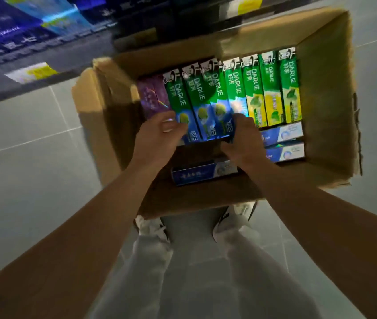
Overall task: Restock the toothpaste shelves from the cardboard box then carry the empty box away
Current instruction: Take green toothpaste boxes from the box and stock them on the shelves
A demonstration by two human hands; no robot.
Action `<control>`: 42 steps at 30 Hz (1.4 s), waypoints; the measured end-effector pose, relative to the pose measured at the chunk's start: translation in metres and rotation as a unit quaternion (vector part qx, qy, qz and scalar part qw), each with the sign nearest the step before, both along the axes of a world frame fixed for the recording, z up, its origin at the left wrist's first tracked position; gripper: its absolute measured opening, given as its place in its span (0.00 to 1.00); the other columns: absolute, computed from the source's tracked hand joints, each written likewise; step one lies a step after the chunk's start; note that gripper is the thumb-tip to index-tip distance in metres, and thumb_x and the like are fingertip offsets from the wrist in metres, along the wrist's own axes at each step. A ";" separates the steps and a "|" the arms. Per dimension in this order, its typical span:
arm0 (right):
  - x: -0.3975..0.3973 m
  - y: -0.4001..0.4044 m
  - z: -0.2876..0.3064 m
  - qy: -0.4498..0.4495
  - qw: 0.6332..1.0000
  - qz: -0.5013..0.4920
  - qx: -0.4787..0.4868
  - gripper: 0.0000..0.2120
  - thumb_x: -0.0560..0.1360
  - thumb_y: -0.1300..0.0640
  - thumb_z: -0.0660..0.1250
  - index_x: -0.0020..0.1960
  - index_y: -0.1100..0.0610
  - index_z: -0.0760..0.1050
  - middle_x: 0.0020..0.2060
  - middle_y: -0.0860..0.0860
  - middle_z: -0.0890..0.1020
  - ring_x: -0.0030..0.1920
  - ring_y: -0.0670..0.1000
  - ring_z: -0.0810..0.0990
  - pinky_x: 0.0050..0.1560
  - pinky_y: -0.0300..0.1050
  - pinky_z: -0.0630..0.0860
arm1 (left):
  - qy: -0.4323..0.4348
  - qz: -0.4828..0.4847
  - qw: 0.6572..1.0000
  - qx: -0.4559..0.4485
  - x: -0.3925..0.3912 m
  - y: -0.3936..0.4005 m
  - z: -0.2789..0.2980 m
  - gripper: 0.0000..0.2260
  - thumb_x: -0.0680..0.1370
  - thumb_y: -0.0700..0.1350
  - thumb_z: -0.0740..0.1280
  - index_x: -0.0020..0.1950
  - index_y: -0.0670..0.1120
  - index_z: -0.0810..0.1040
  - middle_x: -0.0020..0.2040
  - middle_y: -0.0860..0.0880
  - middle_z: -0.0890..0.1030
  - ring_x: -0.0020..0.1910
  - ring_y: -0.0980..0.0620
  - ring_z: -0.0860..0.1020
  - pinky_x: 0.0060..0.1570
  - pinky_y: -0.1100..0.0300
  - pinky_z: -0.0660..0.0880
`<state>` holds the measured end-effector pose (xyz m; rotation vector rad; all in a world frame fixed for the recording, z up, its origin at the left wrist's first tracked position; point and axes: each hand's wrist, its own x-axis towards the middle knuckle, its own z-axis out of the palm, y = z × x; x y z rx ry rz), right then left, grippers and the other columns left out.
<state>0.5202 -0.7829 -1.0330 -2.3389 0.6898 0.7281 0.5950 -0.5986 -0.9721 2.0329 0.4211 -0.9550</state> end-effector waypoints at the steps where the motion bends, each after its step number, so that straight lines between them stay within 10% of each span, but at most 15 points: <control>1: 0.002 0.001 -0.014 -0.006 1.000 0.002 -0.003 0.34 0.67 0.59 0.74 0.70 0.62 0.64 0.62 0.61 0.71 0.61 0.63 0.71 0.59 0.51 0.69 | 0.006 0.012 1.000 -0.004 0.001 0.000 -0.011 0.16 0.75 0.49 0.71 0.62 0.50 0.77 0.43 0.62 0.80 0.45 0.64 0.79 0.49 0.62 0.77; 9: -0.003 0.005 -0.040 -0.046 0.996 -0.066 -0.033 0.29 0.68 0.55 0.73 0.65 0.63 0.71 0.57 0.60 0.75 0.58 0.61 0.73 0.57 0.55 0.72 | 0.014 0.047 0.998 -0.029 0.003 0.004 -0.035 0.16 0.69 0.51 0.71 0.56 0.56 0.78 0.46 0.58 0.82 0.47 0.58 0.81 0.58 0.47 0.78; 19: -0.040 -0.022 0.065 -0.083 0.995 -0.060 0.015 0.30 0.67 0.64 0.71 0.68 0.52 0.71 0.58 0.53 0.76 0.57 0.57 0.74 0.56 0.56 0.76 | 0.058 0.006 0.988 -0.143 0.006 -0.003 0.040 0.36 0.73 0.52 0.72 0.77 0.60 0.57 0.66 0.52 0.75 0.63 0.54 0.76 0.61 0.48 0.76; 29: -0.017 0.008 0.087 -0.114 0.991 0.033 0.062 0.33 0.69 0.71 0.65 0.72 0.54 0.68 0.65 0.54 0.74 0.64 0.58 0.70 0.67 0.52 0.68 | 0.069 -0.026 0.980 -0.185 0.021 0.035 0.076 0.18 0.80 0.39 0.65 0.65 0.56 0.69 0.55 0.45 0.81 0.46 0.43 0.84 0.46 0.51 0.82; 42: 0.015 0.043 -0.015 0.051 0.998 0.014 -0.026 0.41 0.72 0.55 0.71 0.77 0.56 0.52 0.72 0.56 0.63 0.72 0.62 0.61 0.64 0.59 0.69 | -0.047 0.185 0.977 -0.093 0.035 0.057 0.011 0.10 0.80 0.42 0.66 0.58 0.52 0.70 0.57 0.47 0.79 0.51 0.48 0.84 0.52 0.51 0.81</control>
